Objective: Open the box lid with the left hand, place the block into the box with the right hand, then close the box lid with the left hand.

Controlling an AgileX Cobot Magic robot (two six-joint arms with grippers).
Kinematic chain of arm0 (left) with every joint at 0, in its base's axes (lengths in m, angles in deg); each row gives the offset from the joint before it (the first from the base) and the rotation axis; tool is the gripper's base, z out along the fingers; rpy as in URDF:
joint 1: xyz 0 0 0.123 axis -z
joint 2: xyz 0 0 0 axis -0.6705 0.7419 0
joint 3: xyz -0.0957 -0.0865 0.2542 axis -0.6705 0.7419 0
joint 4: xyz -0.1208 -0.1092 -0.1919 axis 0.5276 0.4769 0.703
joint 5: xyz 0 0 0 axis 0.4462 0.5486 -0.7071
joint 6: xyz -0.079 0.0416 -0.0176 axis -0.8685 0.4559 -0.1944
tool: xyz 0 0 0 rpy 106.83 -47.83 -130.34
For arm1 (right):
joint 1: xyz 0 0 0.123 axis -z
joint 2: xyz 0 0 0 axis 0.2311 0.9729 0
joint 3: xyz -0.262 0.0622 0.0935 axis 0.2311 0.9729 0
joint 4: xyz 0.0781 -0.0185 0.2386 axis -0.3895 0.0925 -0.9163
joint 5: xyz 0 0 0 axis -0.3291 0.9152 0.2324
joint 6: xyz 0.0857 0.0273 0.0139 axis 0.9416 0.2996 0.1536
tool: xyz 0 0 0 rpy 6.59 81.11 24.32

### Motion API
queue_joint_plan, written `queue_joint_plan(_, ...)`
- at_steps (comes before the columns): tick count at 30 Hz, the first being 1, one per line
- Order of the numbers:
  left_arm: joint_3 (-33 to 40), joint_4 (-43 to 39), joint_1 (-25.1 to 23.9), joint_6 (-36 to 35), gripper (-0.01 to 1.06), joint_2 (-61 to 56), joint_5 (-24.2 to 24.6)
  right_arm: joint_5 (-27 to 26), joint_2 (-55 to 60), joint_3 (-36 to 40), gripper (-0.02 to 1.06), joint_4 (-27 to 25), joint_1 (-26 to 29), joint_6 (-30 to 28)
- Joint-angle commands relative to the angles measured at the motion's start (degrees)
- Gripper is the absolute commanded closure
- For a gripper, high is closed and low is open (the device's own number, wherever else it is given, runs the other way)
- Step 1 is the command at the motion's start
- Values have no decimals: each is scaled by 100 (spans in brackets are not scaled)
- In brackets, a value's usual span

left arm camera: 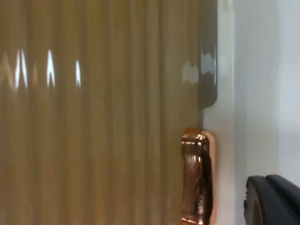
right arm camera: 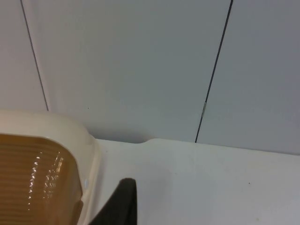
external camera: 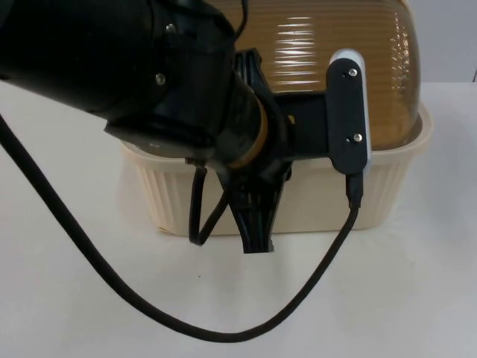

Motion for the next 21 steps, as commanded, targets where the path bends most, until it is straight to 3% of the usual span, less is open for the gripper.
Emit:
queue_joint_plan(1,-38,28,0,19,105,-55,-57,-11,-16,-28,0,49,9,-48)
queue_joint_plan(11,-88,-166,0,19,105,-55,-45,16,-16,-28,0,49,9,-48)
queue_joint_plan(21,-88,-114,-306,19,105,-55,-162,3,-16,-28,0,49,9,-48)
